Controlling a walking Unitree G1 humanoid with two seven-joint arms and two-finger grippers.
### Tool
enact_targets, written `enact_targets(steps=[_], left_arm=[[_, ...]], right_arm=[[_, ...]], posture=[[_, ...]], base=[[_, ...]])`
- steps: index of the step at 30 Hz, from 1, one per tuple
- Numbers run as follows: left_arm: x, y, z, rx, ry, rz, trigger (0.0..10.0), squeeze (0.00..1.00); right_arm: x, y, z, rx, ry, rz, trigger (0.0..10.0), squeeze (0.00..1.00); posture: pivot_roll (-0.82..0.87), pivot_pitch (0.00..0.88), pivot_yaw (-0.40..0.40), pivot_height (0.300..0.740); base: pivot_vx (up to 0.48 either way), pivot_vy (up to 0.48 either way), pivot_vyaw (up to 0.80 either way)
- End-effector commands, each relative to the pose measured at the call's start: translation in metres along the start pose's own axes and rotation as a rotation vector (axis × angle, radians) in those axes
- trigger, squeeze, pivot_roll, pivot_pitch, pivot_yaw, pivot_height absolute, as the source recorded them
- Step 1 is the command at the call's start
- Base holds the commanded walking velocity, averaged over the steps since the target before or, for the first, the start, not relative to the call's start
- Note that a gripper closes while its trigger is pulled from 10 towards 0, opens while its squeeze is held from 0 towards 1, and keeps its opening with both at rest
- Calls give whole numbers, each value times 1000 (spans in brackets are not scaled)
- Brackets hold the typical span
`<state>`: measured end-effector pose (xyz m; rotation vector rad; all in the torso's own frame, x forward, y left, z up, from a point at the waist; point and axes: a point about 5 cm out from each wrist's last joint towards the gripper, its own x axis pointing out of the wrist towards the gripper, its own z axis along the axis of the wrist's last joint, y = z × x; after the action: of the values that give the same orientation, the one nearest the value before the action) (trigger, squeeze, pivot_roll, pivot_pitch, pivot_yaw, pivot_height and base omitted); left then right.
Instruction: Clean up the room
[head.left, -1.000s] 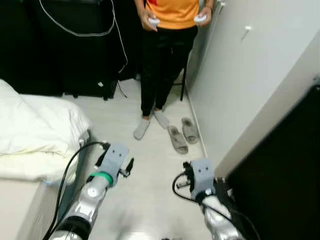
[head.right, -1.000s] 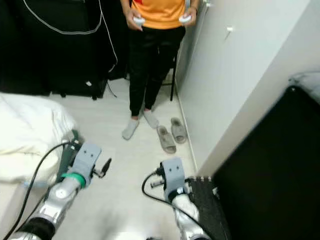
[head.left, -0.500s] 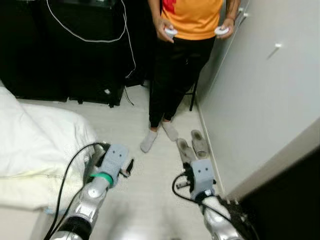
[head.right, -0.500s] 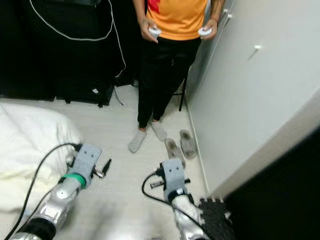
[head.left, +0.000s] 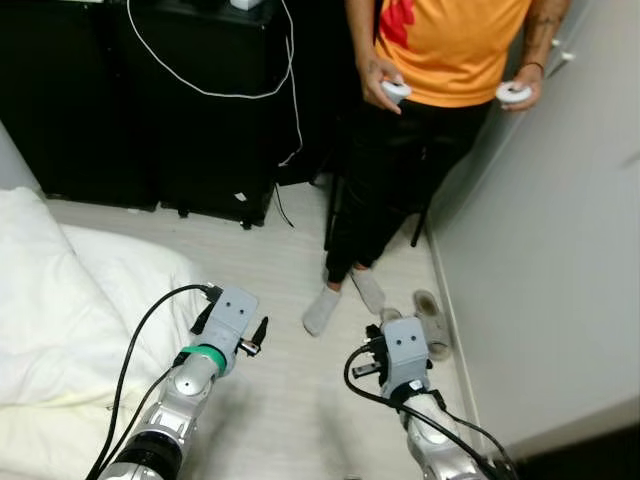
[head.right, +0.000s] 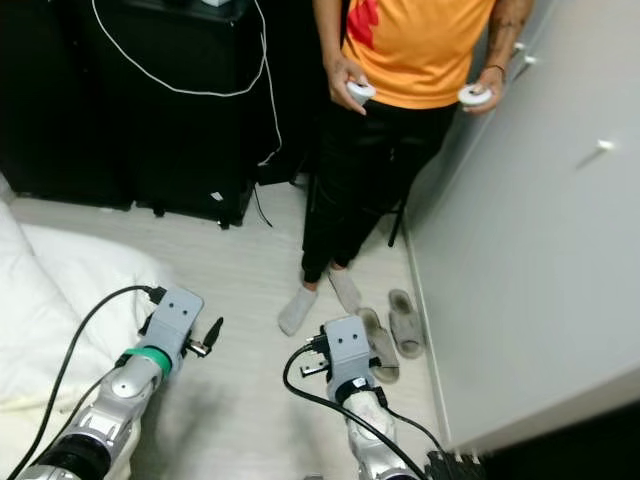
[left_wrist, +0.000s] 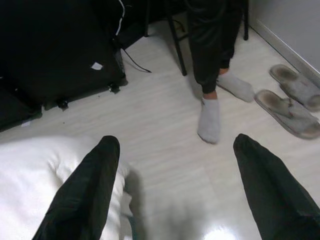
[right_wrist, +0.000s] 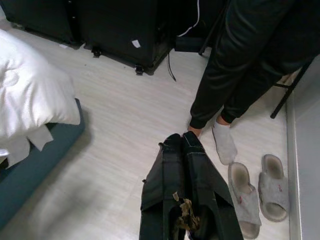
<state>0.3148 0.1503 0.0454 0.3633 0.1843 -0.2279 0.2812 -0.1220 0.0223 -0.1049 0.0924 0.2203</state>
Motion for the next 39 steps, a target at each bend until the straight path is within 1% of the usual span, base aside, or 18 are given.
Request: enact_targets(steps=[1,8,25,30,31,34,35,36,37,38,39], left_arm=[[-1,-8,-3,-8,18,-18,10000,0],[0,-9,-3,-33,20,-15,10000,0],[1,-10,-3,-26,43,-17,10000,0],[1,-11,-7,-46,67,-20,10000,0],[-1,-13,-11,-74,96,-35,10000,0],[-2,-15,-16,-87,119,-53,10000,0],[-6,-18,-25,-100,161,-83,10000,0],[-12,-19,-38,-99,218,-106,10000,0],[-17,-20,-47,-95,254,-119,10000,0],[-24,-20,-59,-70,305,-126,10000,0],[-28,-19,-65,-51,335,-128,10000,0]], right_arm=[[-4,-6,-6,2,29,-21,10000,0],[-5,-6,-6,1,28,-25,10000,0],[-5,-6,-7,-8,37,-14,10000,0],[-6,-6,-10,-29,59,-6,10000,0],[-7,-6,-12,-29,72,-10,10000,0],[-8,-8,-15,-30,88,-14,10000,0],[-12,-10,-22,-32,122,-18,10000,0],[-18,-15,-32,-37,178,-34,10000,0],[-23,-18,-39,-41,216,-45,10000,0],[-29,-23,-46,-38,253,-60,10000,0],[-33,-25,-50,-35,272,-70,10000,0]], posture=[[10,54,-21,740],[10,54,-21,740],[7,54,-20,740],[7,54,-20,740],[9,55,-20,740],[9,55,-20,740],[9,55,-20,740],[9,55,-20,740],[9,55,-20,740],[9,55,-20,740],[9,55,-20,740]], base=[[360,0,0],[0,0,0],[0,0,0],[0,0,755],[0,0,763],[0,0,763],[0,0,763],[0,0,763],[0,0,763],[0,0,763],[0,0,763]])
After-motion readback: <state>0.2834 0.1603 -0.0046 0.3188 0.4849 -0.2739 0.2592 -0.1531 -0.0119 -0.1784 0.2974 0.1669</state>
